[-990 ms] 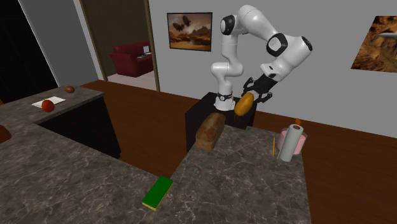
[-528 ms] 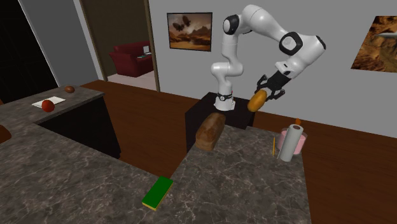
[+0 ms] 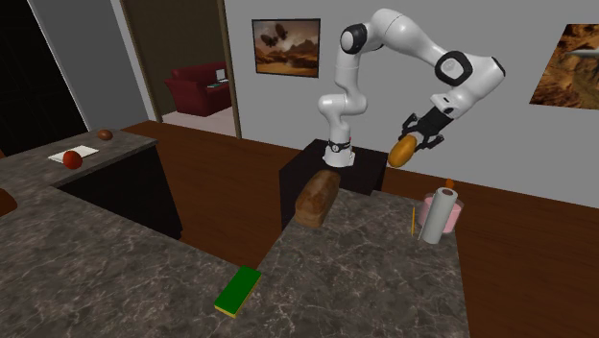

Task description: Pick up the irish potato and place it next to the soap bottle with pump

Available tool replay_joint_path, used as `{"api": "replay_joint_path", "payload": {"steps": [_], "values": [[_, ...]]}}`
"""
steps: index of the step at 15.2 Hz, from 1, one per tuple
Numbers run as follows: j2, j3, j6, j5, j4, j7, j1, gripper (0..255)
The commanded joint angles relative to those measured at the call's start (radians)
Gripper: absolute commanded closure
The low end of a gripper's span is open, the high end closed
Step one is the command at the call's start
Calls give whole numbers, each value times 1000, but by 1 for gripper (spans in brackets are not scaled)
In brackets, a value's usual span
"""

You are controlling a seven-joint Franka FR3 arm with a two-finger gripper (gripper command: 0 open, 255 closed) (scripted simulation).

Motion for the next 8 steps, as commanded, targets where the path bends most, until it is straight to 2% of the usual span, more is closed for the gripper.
{"api": "replay_joint_path", "payload": {"steps": [1, 8], "values": [[12, 1, 21, -3, -14, 13, 2, 255], [47, -2, 100, -20, -70, 47, 4, 255]]}}
